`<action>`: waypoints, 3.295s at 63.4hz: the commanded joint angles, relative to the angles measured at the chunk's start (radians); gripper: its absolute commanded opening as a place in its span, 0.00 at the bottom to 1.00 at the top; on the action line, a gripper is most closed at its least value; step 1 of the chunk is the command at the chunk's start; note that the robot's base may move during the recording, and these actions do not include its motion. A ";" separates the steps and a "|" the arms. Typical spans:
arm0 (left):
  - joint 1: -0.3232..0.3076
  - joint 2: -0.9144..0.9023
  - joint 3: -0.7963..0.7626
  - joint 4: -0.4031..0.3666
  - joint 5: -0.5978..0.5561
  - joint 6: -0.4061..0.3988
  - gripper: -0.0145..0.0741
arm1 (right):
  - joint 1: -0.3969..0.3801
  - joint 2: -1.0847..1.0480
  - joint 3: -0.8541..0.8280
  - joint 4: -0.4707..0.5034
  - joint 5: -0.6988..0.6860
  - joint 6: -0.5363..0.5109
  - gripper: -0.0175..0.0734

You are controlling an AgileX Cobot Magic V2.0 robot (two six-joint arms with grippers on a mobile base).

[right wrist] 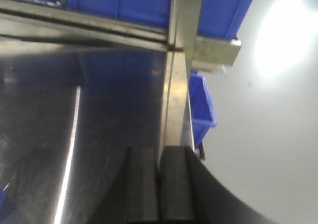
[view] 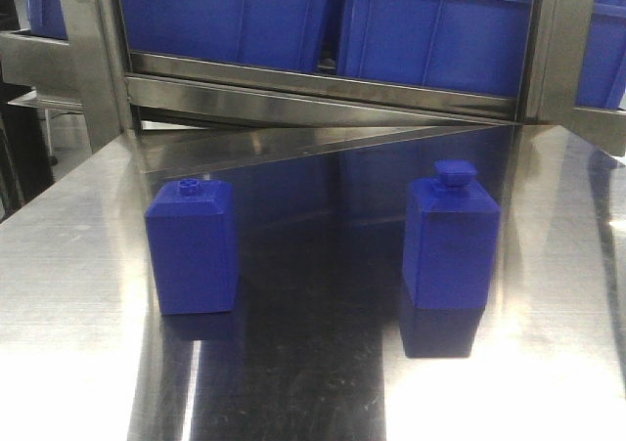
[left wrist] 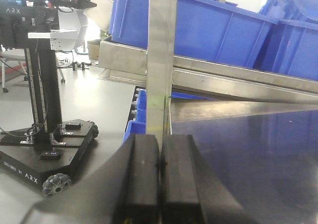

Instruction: Pick and sort blue part to right shelf

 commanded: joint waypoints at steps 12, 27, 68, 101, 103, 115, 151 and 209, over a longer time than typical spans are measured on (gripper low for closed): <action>0.002 -0.024 0.024 -0.005 -0.083 0.000 0.30 | 0.117 0.250 -0.161 -0.022 0.047 0.184 0.26; 0.002 -0.024 0.024 -0.005 -0.083 0.000 0.30 | 0.264 0.486 -0.317 -0.022 0.261 0.230 0.71; 0.002 -0.024 0.024 -0.005 -0.083 0.000 0.30 | 0.535 1.019 -0.951 0.060 0.811 0.488 0.87; 0.002 -0.024 0.024 -0.005 -0.083 0.000 0.30 | 0.569 1.174 -0.979 0.092 0.803 0.450 0.87; 0.002 -0.024 0.024 -0.005 -0.083 0.000 0.30 | 0.569 1.180 -0.973 0.092 0.798 0.450 0.87; 0.002 -0.024 0.024 -0.005 -0.083 0.000 0.30 | 0.569 1.190 -0.916 0.092 0.754 0.450 0.87; 0.002 -0.024 0.024 -0.005 -0.083 0.000 0.30 | 0.585 1.215 -0.908 0.102 0.732 0.451 0.60; 0.002 -0.024 0.024 -0.005 -0.083 0.000 0.30 | 0.138 0.613 -0.386 0.232 0.266 -0.203 0.59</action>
